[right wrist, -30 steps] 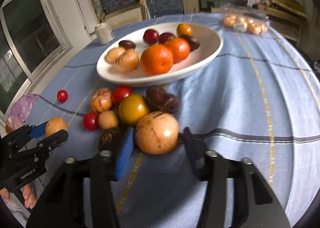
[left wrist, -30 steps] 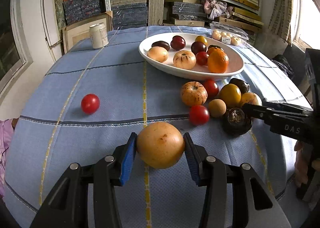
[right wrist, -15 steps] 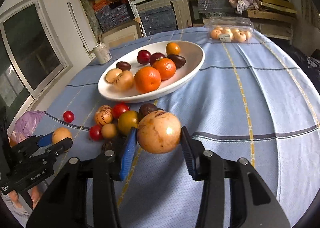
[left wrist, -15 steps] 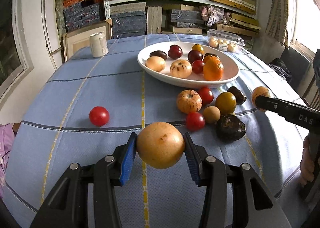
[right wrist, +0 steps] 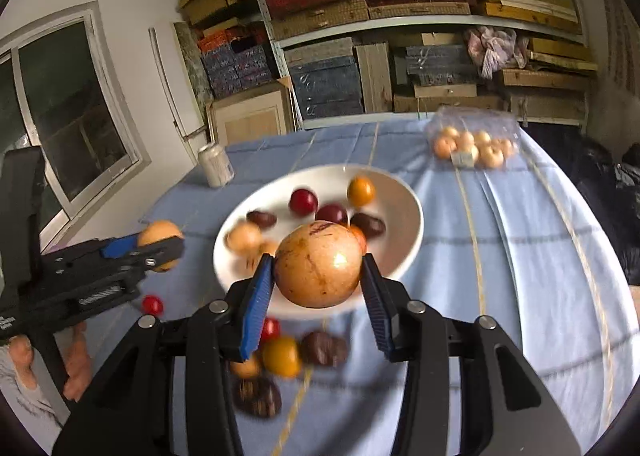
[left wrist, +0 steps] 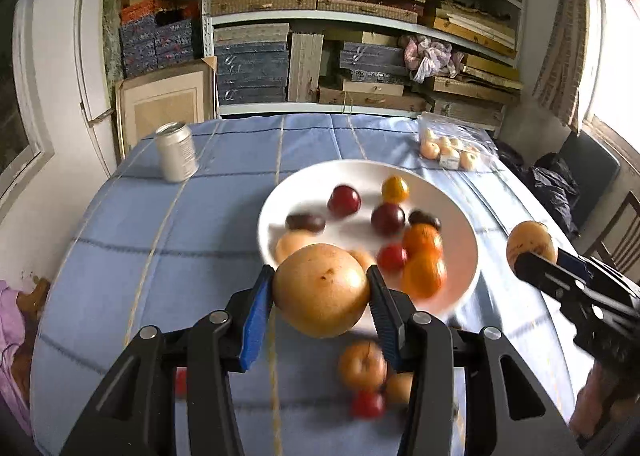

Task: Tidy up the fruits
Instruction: 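Place the pale orange fruit on the plate with the left tool while the right tool places the tan fruit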

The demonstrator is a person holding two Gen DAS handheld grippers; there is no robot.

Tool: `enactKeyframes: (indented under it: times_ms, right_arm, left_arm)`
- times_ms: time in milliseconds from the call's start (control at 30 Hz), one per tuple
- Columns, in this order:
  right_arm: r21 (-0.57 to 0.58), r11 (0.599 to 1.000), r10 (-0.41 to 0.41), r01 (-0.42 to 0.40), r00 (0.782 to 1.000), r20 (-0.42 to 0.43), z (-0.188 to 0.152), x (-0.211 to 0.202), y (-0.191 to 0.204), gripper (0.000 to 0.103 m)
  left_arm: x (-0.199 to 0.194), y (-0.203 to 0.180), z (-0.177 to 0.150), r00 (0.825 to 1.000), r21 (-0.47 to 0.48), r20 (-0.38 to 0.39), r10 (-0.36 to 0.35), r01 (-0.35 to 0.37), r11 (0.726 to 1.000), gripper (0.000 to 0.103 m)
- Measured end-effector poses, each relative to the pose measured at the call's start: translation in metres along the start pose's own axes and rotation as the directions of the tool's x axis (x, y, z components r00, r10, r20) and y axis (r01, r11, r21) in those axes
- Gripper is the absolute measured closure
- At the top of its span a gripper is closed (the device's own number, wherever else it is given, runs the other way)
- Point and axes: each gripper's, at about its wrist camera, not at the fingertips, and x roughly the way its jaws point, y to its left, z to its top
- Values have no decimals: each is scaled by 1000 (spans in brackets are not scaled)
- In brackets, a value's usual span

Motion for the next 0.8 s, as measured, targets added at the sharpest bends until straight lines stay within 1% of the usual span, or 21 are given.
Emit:
enactKeyframes:
  times_ms: [67,133,200,300,367,400,433,467,500,533,567,600,700,733,767,800]
  right_arm:
    - [-1,1000,-9,9,1000,-7,9,12,-4,60]
    - [24,1000,-15,16,1000,-15,16,26,-15,60]
    - [58,998,-15,17,999,-36,19,41,-27,60]
    - [73,997,-23,28,997,-70,18,62,-39,60]
    - [79,996,-24,31,996,-88,17,73,-44,60]
    - [85,996,-16,24,995,-97,15,77,-47,60]
    - [84,996,-7,16,994,-106,14,80,-47,59]
    - [79,997,0,9,993,-115,12,82,-47,58]
    - [76,997,-3,11,994,-108,12,81,-47,54]
    - [78,997,-10,16,997,-82,13,74,-47,43]
    - [83,996,-5,10,998,-59,15,68,-47,41]
    - [92,996,4,-2,1000,-31,18,59,-48,41]
    - [120,992,40,-49,996,77,23,16,-47,39]
    - [119,991,41,-54,993,107,22,3,-46,34]
    - [117,992,39,-54,991,127,20,-6,-45,31]
    - [117,992,33,-51,987,155,13,-18,-43,26]
  left_arm:
    - [18,-5,13,1000,8,-20,0,0,1000,56]
    - [42,-11,23,999,13,-55,-4,5,1000,56]
    - [61,-14,28,997,14,-77,-7,8,1000,56]
    - [90,-20,33,993,12,-114,-19,20,1000,56]
    - [102,-21,35,992,10,-127,-20,21,1000,56]
    - [106,-22,36,992,10,-124,-19,21,1000,53]
    - [108,-23,36,993,13,-114,-17,19,1000,48]
    - [107,-23,37,994,15,-104,-14,16,1000,30]
    - [104,-23,38,996,13,-87,-6,7,1000,19]
    - [101,-23,39,997,8,-71,4,-3,1000,16]
    - [93,-21,39,999,1,-51,10,-10,1000,16]
    - [87,-18,40,999,-5,-43,5,-6,1000,16]
    - [57,-2,38,1000,-52,-6,-4,3,999,16]
    - [45,6,34,1000,-72,6,-4,5,997,15]
    - [35,13,29,1000,-87,13,-4,5,996,10]
    - [24,20,22,1000,-103,23,3,0,995,4]
